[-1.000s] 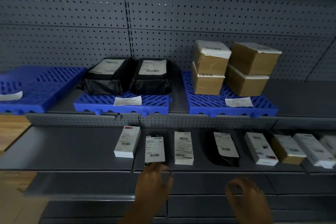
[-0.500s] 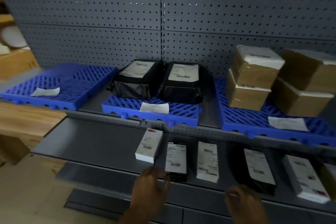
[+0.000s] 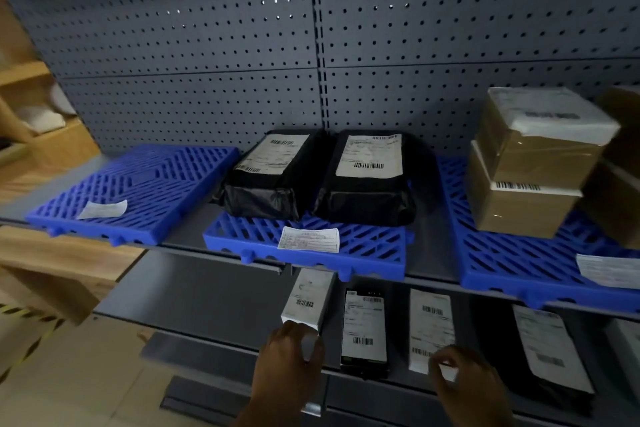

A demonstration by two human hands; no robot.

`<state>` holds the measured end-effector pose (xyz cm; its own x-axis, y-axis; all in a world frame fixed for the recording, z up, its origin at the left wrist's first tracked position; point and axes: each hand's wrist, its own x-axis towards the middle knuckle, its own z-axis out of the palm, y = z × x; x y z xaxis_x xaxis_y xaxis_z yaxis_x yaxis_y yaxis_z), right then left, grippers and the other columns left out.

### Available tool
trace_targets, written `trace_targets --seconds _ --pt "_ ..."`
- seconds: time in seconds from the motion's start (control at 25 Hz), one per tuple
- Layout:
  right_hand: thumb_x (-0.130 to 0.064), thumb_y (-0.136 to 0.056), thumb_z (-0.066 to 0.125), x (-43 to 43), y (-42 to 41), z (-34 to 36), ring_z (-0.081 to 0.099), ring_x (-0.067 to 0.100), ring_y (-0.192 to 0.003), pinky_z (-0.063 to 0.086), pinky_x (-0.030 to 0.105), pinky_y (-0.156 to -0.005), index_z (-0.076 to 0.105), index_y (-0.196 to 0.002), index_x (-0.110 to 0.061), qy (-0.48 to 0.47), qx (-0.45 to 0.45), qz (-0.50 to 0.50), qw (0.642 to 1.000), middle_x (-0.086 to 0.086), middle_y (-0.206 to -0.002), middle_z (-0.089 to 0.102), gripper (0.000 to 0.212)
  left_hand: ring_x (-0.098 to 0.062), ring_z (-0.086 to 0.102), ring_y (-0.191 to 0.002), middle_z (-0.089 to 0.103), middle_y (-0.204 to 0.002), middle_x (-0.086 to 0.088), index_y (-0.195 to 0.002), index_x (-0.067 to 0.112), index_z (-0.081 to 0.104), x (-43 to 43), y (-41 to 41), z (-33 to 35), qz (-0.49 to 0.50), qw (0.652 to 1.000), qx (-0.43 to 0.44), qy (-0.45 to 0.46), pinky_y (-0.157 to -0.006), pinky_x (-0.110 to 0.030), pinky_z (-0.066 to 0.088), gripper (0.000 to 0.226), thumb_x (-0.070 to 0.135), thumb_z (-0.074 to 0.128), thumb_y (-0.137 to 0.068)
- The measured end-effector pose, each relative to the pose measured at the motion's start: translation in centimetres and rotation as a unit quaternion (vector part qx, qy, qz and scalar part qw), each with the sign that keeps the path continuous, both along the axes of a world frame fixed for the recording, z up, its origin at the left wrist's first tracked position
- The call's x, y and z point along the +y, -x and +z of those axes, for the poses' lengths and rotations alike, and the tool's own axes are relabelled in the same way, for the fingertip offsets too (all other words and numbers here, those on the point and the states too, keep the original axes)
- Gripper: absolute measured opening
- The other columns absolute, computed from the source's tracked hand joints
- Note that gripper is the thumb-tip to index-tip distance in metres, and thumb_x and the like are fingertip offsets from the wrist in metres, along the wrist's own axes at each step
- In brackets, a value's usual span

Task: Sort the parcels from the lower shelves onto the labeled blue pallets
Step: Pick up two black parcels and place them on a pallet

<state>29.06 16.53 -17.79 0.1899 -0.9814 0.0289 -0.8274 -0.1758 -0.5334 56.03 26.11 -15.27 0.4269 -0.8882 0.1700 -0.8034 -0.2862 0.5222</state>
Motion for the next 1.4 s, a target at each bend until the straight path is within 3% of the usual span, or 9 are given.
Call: trace_targets --seconds 0.28,0.44,0.56,0.68,0.84,0.92,1.08,1.2,1.4 --pt "-0.023 -0.078 0.081 2.7 -3.6 5.0 0.063 -0.004 -0.08 0.047 0.011 -0.068 0.058 -0.07 -0.044 0.045 -0.062 0.079 0.994 -0.022 -0.08 0.063 0.032 -0.003 0.064 -0.097 0.064 -0.102 0.018 -0.096 0.035 0.067 1.0 1.0 5.5 -0.12 0.992 0.03 0.027 -0.077 -0.024 0.052 0.026 0.053 0.052 -0.084" --pt "-0.03 -0.087 0.067 5.3 -8.4 15.9 0.066 0.004 -0.088 0.05 0.017 -0.074 0.069 -0.086 -0.028 0.214 -0.218 0.183 0.934 -0.019 -0.09 0.066 0.003 0.002 0.064 -0.094 0.065 -0.098 0.023 -0.099 0.037 0.068 1.8 0.5 15.7 -0.181 0.969 0.057 0.158 -0.076 -0.017 0.051 0.019 0.049 0.056 -0.091" --pt "-0.028 -0.09 0.068 2.4 -10.4 23.1 0.065 0.007 -0.09 0.051 0.019 -0.078 0.068 -0.094 -0.024 0.245 -0.317 0.081 0.913 -0.011 -0.095 0.067 0.006 -0.002 0.067 -0.088 0.068 -0.091 0.02 -0.096 0.03 0.07 -0.4 -4.5 21.3 -0.098 0.947 0.064 0.298 -0.075 -0.019 0.053 0.014 0.037 0.058 -0.094" --pt "-0.052 -0.085 0.07 -2.7 -12.1 25.1 0.058 0.015 -0.114 0.05 0.036 -0.095 0.058 -0.112 -0.029 0.158 -0.33 -0.027 0.93 -0.005 -0.12 0.061 0.037 -0.013 0.064 -0.098 0.068 -0.103 0.009 -0.106 0.026 0.067 -4.3 -10.0 22.5 0.035 0.942 0.079 0.325 -0.084 -0.038 0.055 0.027 0.048 0.059 -0.093" --pt "-0.093 -0.058 0.055 -7.0 -13.7 23.6 0.047 0.03 -0.135 0.042 0.052 -0.109 0.043 -0.147 -0.017 0.009 -0.221 -0.105 0.97 0.005 -0.147 0.05 0.118 -0.028 0.055 -0.124 0.058 -0.132 -0.004 -0.134 0.019 0.056 -8.5 -13.7 20.2 0.076 0.988 0.054 0.124 -0.101 -0.051 0.05 0.093 0.089 0.046 -0.074" --pt "-0.103 -0.041 0.052 -7.7 -14.0 22.9 0.054 0.031 -0.127 0.047 0.05 -0.105 0.051 -0.143 -0.02 -0.052 -0.211 -0.117 0.969 0.005 -0.141 0.058 0.132 -0.028 0.059 -0.119 0.062 -0.131 -0.004 -0.135 0.022 0.056 -9.0 -13.9 19.7 0.07 0.991 0.093 0.063 -0.098 -0.051 0.053 0.105 0.099 0.041 -0.064" --pt "-0.092 -0.052 0.063 -7.2 -14.3 22.3 0.063 0.025 -0.107 0.052 0.04 -0.097 0.067 -0.125 -0.022 -0.102 -0.279 -0.103 0.949 0.001 -0.117 0.068 0.101 -0.021 0.065 -0.092 0.072 -0.108 -0.002 -0.112 0.026 0.066 -8.4 -13.0 19.8 0.06 0.978 0.196 0.03 -0.088 -0.045 0.058 0.081 0.092 0.049 -0.067" --pt "-0.107 -0.034 0.044 -7.2 -15.2 21.9 0.065 0.028 -0.104 0.052 0.048 -0.097 0.071 -0.112 -0.023 -0.057 -0.237 -0.116 0.963 0.0 -0.108 0.071 0.118 -0.025 0.068 -0.086 0.073 -0.091 -0.007 -0.092 0.016 0.071 -8.3 -11.9 19.8 0.064 0.98 0.177 0.056 -0.078 -0.041 0.059 0.066 0.078 0.051 -0.083" --pt "-0.084 -0.073 0.051 -5.5 -16.7 23.3 0.065 0.032 -0.104 0.05 0.05 -0.097 0.069 -0.095 -0.026 0.015 -0.167 -0.13 0.977 0.003 -0.101 0.072 0.065 -0.02 0.066 -0.09 0.074 -0.094 -0.002 -0.103 0.019 0.073 -8.9 -10.7 19.9 0.022 0.979 0.174 0.103 -0.079 -0.034 0.055 0.047 0.06 0.052 -0.095"
